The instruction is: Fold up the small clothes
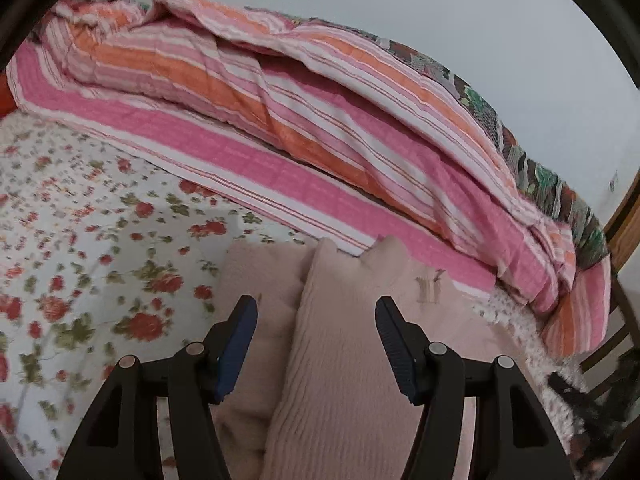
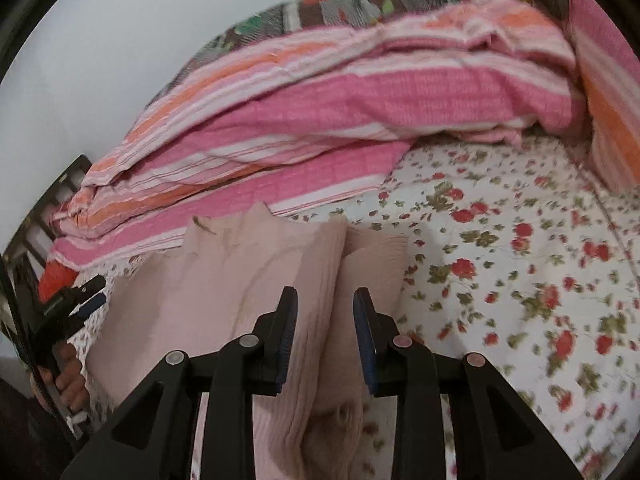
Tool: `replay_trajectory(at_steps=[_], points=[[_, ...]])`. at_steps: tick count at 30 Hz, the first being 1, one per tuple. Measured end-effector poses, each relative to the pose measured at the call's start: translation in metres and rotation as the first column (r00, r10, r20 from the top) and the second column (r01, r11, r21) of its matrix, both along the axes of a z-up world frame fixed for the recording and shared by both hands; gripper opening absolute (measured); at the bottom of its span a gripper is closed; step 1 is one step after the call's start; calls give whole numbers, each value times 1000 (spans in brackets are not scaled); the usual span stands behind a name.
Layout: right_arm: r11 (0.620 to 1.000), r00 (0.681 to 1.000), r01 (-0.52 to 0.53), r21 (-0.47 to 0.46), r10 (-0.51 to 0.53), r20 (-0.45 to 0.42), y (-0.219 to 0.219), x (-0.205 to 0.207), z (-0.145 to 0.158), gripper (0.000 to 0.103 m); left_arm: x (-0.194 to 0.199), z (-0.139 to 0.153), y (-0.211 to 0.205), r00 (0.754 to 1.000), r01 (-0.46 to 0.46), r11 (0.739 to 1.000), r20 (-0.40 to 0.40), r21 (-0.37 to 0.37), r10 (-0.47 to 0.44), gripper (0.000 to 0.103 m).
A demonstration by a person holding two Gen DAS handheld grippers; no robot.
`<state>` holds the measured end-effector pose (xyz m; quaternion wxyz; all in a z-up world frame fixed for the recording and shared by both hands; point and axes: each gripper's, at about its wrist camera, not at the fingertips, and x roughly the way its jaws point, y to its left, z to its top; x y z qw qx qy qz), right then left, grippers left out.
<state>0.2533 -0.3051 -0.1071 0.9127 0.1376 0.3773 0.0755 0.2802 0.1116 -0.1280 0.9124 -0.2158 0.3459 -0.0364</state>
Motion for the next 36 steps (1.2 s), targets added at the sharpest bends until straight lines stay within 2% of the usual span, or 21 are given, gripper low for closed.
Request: replay_trajectory(at_steps=[1, 3, 8, 13, 15, 18, 20, 24, 29, 31, 33, 36], points=[[1000, 1000, -5, -9, 5, 10, 3, -9, 2, 45, -6, 1, 2, 1000, -6, 1000, 5, 12, 6, 62], [1000, 1000, -18, -23, 18, 15, 9, -25, 3, 53, -22, 1, 6, 1000, -17, 1000, 13, 5, 17, 64], [998, 999, -40, -56, 40, -1, 21, -70, -10, 54, -74, -8, 14, 999, -34, 999, 27, -10, 35, 66], [999, 998, -18, -37, 15, -57, 24, -93, -32, 54, -120, -31, 22, 1000, -6, 987, -7, -160, 5, 67], [999, 996, -44, -18, 43, -73, 29, -93, -37, 54, -121, -37, 22, 1000, 11, 985, -24, -175, -15, 67], [999, 996, -32, -16, 30, -81, 32, -92, -43, 55, -117, -44, 14, 998, 35, 987, -36, -156, -41, 67], [999, 996, -25, 21, 27, -86, 29, -91, -45, 55, -115, -46, 10, 998, 48, 988, -26, -149, -52, 67], [996, 996, -17, 91, 25, -85, 22, -88, -50, 55, -103, -54, 11, 999, 45, 979, -7, -199, -47, 68], [990, 998, -9, 140, 19, -67, 17, -78, -57, 55, -93, -52, 3, 998, 60, 988, 41, -139, -54, 68], [990, 998, 0, 140, 7, -57, 18, -73, -57, 55, -87, -53, 5, 998, 60, 984, 39, -167, -54, 68], [989, 998, 8, 145, 0, -56, 18, -68, -57, 55, -83, -52, 7, 999, 44, 980, 36, -193, -38, 66], [984, 998, 27, 176, -15, -67, 17, -56, -56, 56, -76, -52, 10, 1000, 23, 978, 25, -209, -18, 53]])
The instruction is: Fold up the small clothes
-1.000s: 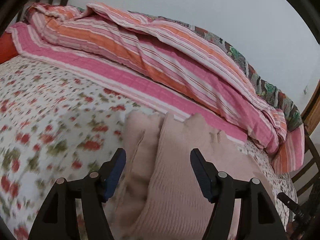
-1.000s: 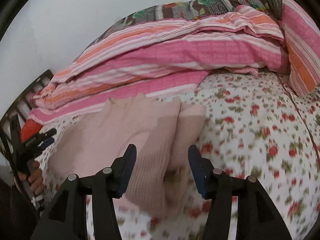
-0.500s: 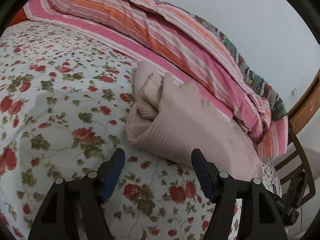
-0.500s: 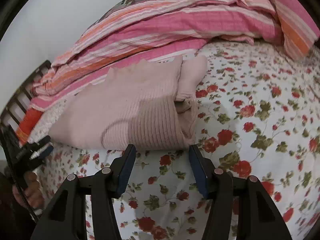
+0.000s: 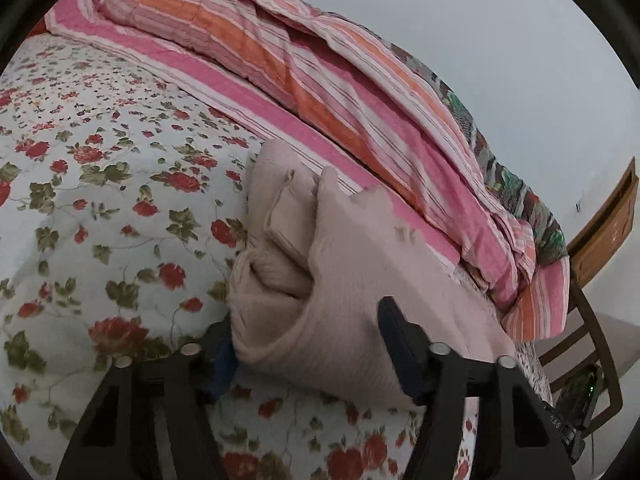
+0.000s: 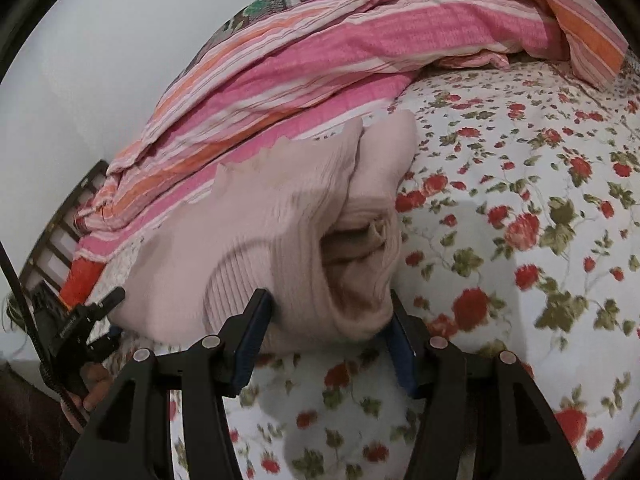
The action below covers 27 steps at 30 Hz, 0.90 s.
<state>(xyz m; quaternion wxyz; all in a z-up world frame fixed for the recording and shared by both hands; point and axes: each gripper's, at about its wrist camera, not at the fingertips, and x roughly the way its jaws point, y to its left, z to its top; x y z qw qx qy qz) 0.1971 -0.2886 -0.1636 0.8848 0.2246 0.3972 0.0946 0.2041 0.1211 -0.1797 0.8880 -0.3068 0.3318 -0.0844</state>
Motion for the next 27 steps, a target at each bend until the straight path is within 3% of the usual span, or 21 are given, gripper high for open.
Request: replay_trajectory(at_steps=[2, 3, 4, 6, 7, 11, 14, 16, 24, 27], points=[[1000, 1000, -2, 11, 2, -5, -2, 6, 0, 56, 3, -2, 2, 999, -29, 999, -17, -13, 28, 34], [1000, 1000, -1, 12, 1, -5, -2, 7, -1, 54, 4, -4, 4, 999, -23, 999, -25, -39, 22, 28], [1000, 1000, 13, 7, -13, -3, -4, 7, -2, 41, 6, -6, 4, 999, -9, 998, -33, -64, 7, 15], [1000, 1000, 5, 8, -5, -2, -4, 8, -4, 13, 6, -7, 5, 999, -7, 997, -42, -76, 4, 12], [1000, 1000, 8, 14, -8, 8, -6, 7, -4, 12, 4, -5, 4, 999, -8, 997, -36, -71, 5, 11], [1000, 997, 18, 9, -19, 73, -8, -5, 7, 10, -10, 10, -3, 1000, 0, 999, -17, -34, -1, 10], [997, 997, 9, 80, -15, 70, -17, -18, 14, 10, -29, 17, -9, 1000, 5, 999, -8, 36, -5, 10], [994, 998, 3, 108, -10, 63, -22, -29, 19, 10, -41, 17, -10, 1000, 8, 999, -13, 39, -7, 10], [999, 997, -28, 20, 26, 67, -28, -101, 31, 10, -106, 16, -14, 999, 42, 998, -5, 42, -42, 10], [1000, 998, -21, 0, 21, 59, -32, -113, 32, 17, -109, 23, -17, 999, 34, 995, -16, 93, -33, 25]])
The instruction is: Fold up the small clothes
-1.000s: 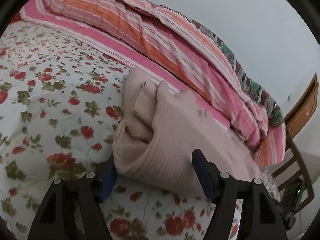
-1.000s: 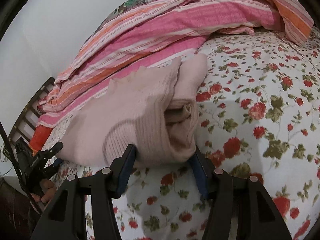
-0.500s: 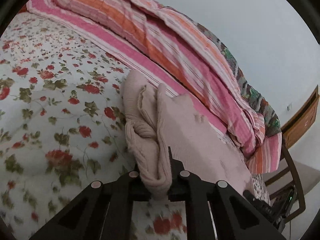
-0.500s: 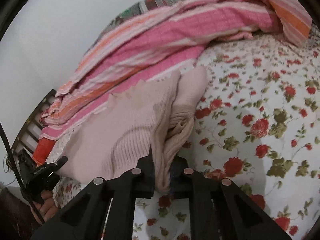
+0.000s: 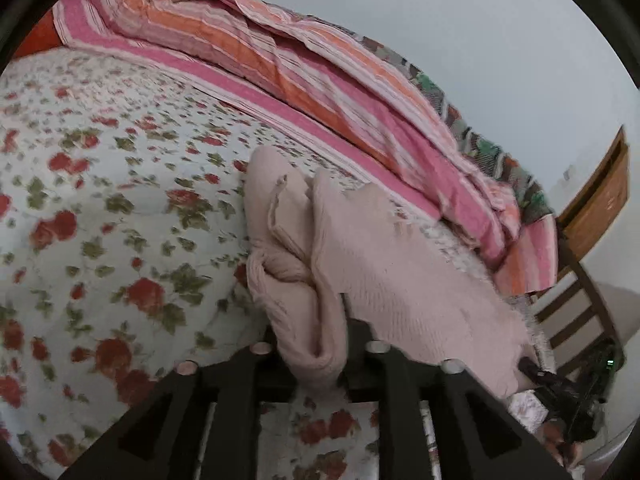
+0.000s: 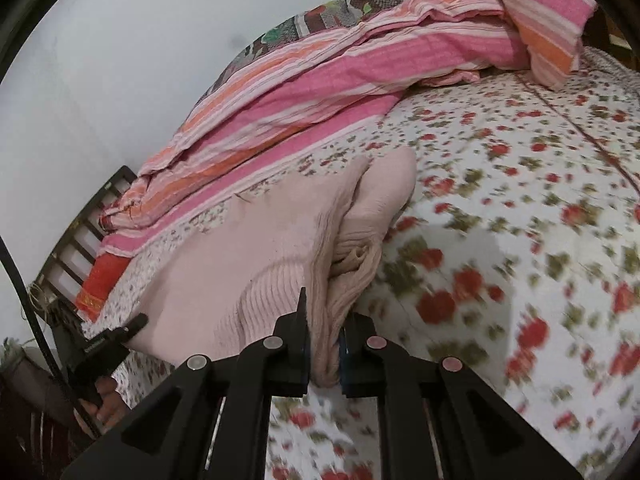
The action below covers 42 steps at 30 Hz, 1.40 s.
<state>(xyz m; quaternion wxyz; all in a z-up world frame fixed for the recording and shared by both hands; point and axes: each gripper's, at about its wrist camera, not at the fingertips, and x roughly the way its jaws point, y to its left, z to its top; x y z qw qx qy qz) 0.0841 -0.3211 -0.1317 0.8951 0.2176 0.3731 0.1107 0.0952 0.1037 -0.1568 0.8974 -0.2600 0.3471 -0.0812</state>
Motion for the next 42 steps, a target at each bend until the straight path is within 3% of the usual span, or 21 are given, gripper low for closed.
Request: replay_trajectory(at_steps=[2, 4, 6, 9, 14, 17, 21, 25, 28, 30, 31, 32, 33, 35, 38, 42], points=[[999, 1000, 5, -34, -4, 22, -2, -4, 7, 25, 7, 3, 2, 999, -26, 999, -32, 33, 27, 51], [991, 995, 60, -115, -51, 86, -3, -10, 21, 30, 10, 4, 12, 999, -45, 999, -18, 18, 45, 63], [984, 987, 96, -147, -74, 146, -4, -12, 35, 32, 13, 9, 18, 998, -69, 998, 6, 14, 69, 64], [981, 986, 75, -177, -46, 161, 6, 6, 48, 32, 30, 19, 16, 999, -41, 999, 21, 22, 40, 64], [958, 990, 79, -275, -43, 135, 29, 59, 48, 32, 71, 41, -16, 996, 61, 990, 61, 129, -69, 63], [945, 994, 99, -312, -82, 66, 33, 99, 44, 31, 101, 50, -35, 993, 85, 974, 60, 212, -100, 63], [954, 995, 99, -281, -93, 36, 30, 135, 38, 31, 139, 43, -50, 996, 80, 946, 8, 314, -87, 52], [944, 995, 87, -319, -96, -10, 25, 142, 10, 33, 151, 14, -46, 997, 64, 946, -57, 319, -49, 45], [959, 992, 78, -274, -102, -77, 14, 150, -12, 33, 154, 2, -46, 995, 66, 940, -95, 336, -36, 32], [971, 992, 65, -230, -88, -90, 9, 154, -20, 33, 154, 3, -43, 995, 69, 946, -90, 315, -43, 16], [973, 993, 59, -221, -81, -91, 8, 156, -21, 28, 154, 2, -42, 995, 66, 951, -89, 301, -41, 9], [975, 993, 48, -217, -69, -93, 9, 158, -22, 22, 154, 0, -38, 996, 60, 959, -84, 278, -38, 7], [978, 994, 24, -206, -45, -97, 11, 160, -23, 7, 154, 0, -36, 997, 52, 965, -71, 257, -35, 7], [982, 998, -2, -190, -9, -59, 16, 159, -19, 6, 150, 6, -29, 999, 19, 973, -34, 232, -12, 7], [980, 1000, -4, -200, 4, -2, 20, 155, -11, 5, 147, 9, -27, 1000, -5, 967, -11, 253, 8, 7], [967, 994, 27, -254, -52, -92, 22, 169, -27, 5, 153, 4, -32, 999, 8, 959, -49, 283, 6, 7]])
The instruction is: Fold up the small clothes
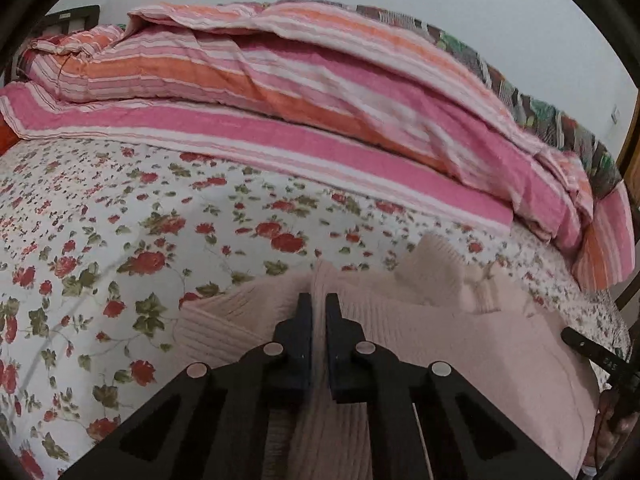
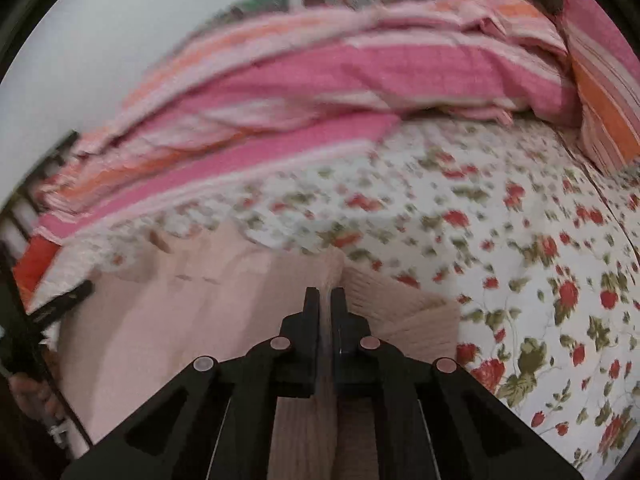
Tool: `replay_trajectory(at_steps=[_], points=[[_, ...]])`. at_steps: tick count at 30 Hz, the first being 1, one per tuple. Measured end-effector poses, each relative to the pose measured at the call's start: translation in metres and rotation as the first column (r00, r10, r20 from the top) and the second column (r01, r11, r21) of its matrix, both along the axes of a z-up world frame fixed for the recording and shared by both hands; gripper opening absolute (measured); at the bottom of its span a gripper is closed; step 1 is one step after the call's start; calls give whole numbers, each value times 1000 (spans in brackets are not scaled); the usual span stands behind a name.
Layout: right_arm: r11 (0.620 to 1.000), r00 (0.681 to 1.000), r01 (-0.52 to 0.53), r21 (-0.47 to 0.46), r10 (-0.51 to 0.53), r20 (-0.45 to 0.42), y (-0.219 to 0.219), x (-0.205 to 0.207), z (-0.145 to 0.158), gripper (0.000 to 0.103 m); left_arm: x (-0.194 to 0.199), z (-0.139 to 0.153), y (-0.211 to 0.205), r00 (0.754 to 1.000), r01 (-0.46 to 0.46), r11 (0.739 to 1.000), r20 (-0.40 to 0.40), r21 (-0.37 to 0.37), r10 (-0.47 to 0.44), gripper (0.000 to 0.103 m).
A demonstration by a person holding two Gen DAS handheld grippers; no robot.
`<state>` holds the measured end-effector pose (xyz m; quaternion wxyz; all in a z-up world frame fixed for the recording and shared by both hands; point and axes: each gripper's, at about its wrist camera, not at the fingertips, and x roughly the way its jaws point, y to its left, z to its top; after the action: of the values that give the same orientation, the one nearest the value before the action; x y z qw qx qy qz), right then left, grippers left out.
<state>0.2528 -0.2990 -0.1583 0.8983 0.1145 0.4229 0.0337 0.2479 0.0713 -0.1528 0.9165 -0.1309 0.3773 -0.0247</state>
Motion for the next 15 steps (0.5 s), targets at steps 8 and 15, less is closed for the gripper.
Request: replay_trajectory(at_steps=[8, 15], points=[[994, 994, 9, -106, 2, 110, 13, -29, 37, 34, -3, 0, -8, 999, 15, 998, -32, 68, -12, 15], [991, 983, -52, -122, 73, 170, 47, -53, 65, 43, -16, 10, -18, 1000, 18, 984, -7, 177, -17, 20]])
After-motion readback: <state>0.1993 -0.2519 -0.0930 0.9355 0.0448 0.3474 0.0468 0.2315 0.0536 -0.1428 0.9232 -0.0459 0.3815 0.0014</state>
